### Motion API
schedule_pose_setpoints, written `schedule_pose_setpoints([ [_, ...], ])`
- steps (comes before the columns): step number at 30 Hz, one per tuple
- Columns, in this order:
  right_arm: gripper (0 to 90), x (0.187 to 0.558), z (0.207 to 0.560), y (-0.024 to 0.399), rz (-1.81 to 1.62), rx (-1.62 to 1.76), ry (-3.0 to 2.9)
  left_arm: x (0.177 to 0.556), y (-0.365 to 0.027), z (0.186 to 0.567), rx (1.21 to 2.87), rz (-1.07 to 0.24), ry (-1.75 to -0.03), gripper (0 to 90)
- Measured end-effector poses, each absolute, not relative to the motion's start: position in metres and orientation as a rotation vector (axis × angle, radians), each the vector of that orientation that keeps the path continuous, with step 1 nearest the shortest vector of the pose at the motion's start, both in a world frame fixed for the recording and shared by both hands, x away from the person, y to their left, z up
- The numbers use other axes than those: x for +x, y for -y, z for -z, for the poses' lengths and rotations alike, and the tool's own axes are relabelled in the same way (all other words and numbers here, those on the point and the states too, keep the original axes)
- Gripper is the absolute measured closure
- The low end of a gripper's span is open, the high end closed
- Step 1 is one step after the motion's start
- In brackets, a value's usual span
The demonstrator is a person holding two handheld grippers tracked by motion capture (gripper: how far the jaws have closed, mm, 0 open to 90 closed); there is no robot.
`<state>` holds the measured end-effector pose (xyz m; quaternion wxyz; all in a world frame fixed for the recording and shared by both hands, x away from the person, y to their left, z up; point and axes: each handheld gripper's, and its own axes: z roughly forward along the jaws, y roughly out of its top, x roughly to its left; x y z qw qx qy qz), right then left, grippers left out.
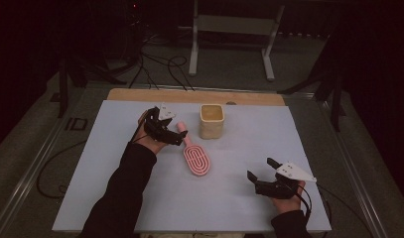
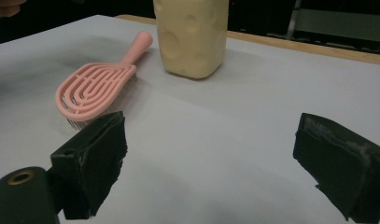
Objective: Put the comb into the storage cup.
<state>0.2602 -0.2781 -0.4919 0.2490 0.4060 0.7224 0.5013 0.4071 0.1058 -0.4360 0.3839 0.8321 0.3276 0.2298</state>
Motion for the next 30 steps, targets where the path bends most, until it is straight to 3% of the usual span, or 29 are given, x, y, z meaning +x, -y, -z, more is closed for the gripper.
schedule_pose_setpoints([
  [15,9.4,0.26,0.492,0.278,-1.365,1.107,-1.971,0.422,-0.09,0.442,2.181,-0.576,-0.844,3.2],
  [30,9.4,0.261,0.493,0.278,-1.365,1.104,-1.979,0.437,-0.075,0.449,2.226,-0.462,-0.88,8.7],
])
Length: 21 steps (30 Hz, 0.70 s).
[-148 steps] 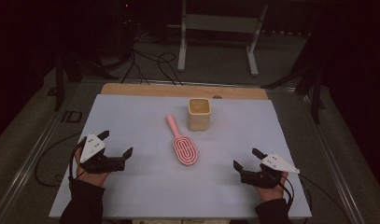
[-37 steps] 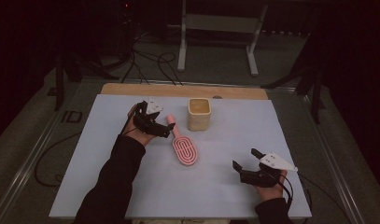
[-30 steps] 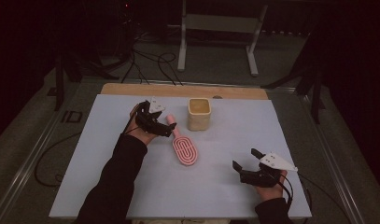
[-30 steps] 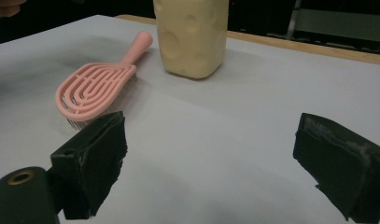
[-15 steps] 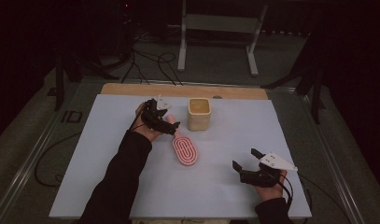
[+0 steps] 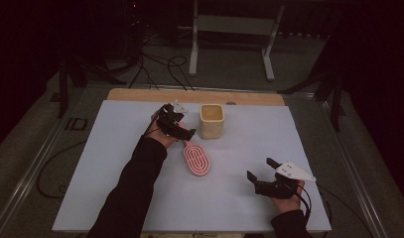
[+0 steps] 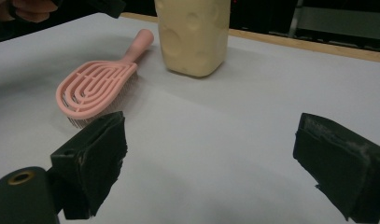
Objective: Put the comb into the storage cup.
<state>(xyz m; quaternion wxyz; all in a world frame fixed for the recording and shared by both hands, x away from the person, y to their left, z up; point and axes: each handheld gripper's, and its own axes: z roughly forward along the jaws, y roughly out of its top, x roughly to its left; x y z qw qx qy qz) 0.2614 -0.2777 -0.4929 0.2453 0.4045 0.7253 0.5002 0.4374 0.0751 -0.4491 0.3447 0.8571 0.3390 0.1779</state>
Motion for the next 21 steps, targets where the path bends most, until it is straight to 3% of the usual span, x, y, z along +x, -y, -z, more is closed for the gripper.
schedule_pose_setpoints([
  [5,9.4,0.262,0.493,0.278,-1.366,1.106,-1.983,0.442,-0.07,0.454,2.252,-0.431,-0.885,17.6],
  [12,9.4,0.262,0.493,0.279,-1.363,1.107,-1.981,0.451,-0.061,0.463,2.269,-0.411,-0.941,37.2],
  [21,9.4,0.262,0.493,0.281,-1.366,1.106,-1.98,0.458,-0.052,0.479,2.326,-0.382,-0.972,72.2],
])
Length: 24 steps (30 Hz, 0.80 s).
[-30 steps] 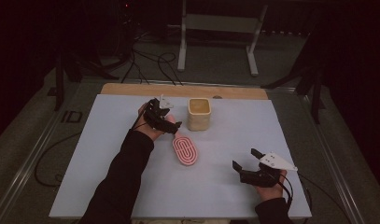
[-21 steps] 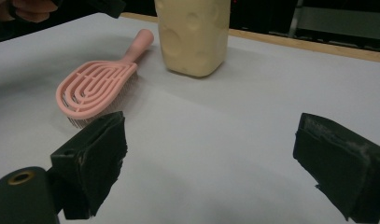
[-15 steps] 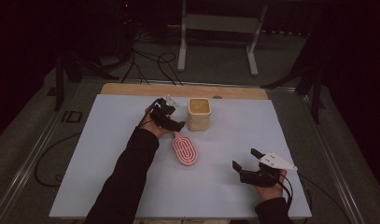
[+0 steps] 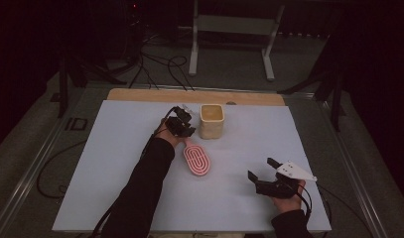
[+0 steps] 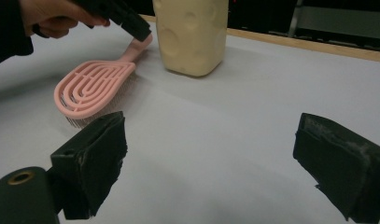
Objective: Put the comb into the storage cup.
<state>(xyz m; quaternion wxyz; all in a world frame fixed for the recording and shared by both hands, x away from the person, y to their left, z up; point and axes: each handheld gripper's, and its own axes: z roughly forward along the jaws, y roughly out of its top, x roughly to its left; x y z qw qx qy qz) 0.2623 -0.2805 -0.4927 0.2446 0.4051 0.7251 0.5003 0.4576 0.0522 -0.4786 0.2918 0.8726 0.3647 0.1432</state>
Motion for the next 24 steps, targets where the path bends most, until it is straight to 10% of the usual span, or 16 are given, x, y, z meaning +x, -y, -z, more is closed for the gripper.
schedule_pose_setpoints([
  [10,9.4,0.263,0.493,0.281,-1.356,1.108,-1.985,0.459,-0.048,0.492,2.407,-0.342,-0.97,88.9],
  [24,9.5,0.263,0.494,0.281,-1.356,1.111,-1.987,0.456,-0.063,0.497,2.451,-0.335,-0.989,89.7],
])
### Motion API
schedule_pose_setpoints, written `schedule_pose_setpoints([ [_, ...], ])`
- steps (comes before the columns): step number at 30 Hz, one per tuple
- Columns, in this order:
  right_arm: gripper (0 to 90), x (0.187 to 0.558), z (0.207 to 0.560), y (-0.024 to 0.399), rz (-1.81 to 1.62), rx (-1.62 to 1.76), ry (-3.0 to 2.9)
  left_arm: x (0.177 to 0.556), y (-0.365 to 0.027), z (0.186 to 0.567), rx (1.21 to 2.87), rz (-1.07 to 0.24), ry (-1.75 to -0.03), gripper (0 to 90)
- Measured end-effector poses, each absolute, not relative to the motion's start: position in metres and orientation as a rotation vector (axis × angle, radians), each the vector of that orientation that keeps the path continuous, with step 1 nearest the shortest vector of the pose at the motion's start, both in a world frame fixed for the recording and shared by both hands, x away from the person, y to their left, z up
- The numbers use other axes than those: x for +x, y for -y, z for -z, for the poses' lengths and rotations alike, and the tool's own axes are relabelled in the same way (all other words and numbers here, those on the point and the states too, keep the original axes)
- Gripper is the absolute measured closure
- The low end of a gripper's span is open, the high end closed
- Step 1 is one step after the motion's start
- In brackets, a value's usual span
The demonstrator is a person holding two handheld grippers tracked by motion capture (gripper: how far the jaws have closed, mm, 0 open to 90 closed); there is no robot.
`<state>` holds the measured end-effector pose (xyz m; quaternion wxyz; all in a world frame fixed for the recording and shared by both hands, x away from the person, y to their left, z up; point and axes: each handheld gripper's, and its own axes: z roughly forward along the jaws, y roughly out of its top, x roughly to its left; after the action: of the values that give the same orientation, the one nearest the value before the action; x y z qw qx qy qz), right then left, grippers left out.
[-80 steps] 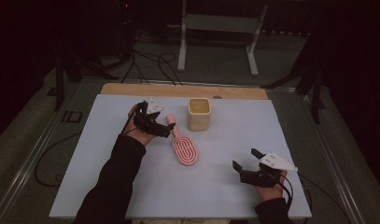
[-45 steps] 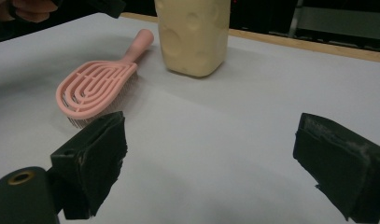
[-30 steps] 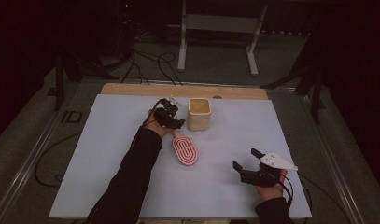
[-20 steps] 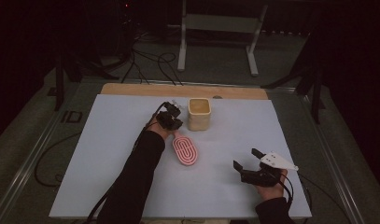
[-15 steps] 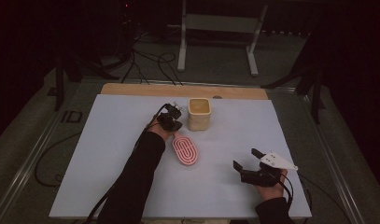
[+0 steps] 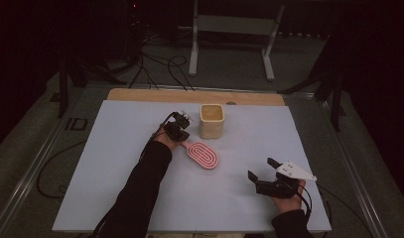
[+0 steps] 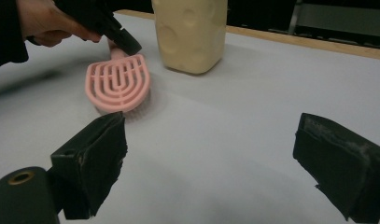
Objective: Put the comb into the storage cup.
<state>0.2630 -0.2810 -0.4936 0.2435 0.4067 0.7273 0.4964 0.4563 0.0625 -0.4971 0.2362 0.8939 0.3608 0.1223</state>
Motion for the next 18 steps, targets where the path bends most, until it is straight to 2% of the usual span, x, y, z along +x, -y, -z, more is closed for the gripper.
schedule_pose_setpoints([
  [10,9.5,0.263,0.494,0.281,-1.351,1.112,-1.99,0.454,-0.089,0.501,2.437,-0.31,-1.067,89.7],
  [18,9.5,0.263,0.494,0.28,-1.349,1.112,-1.996,0.442,-0.104,0.501,2.467,-0.272,-1.047,89.8],
])
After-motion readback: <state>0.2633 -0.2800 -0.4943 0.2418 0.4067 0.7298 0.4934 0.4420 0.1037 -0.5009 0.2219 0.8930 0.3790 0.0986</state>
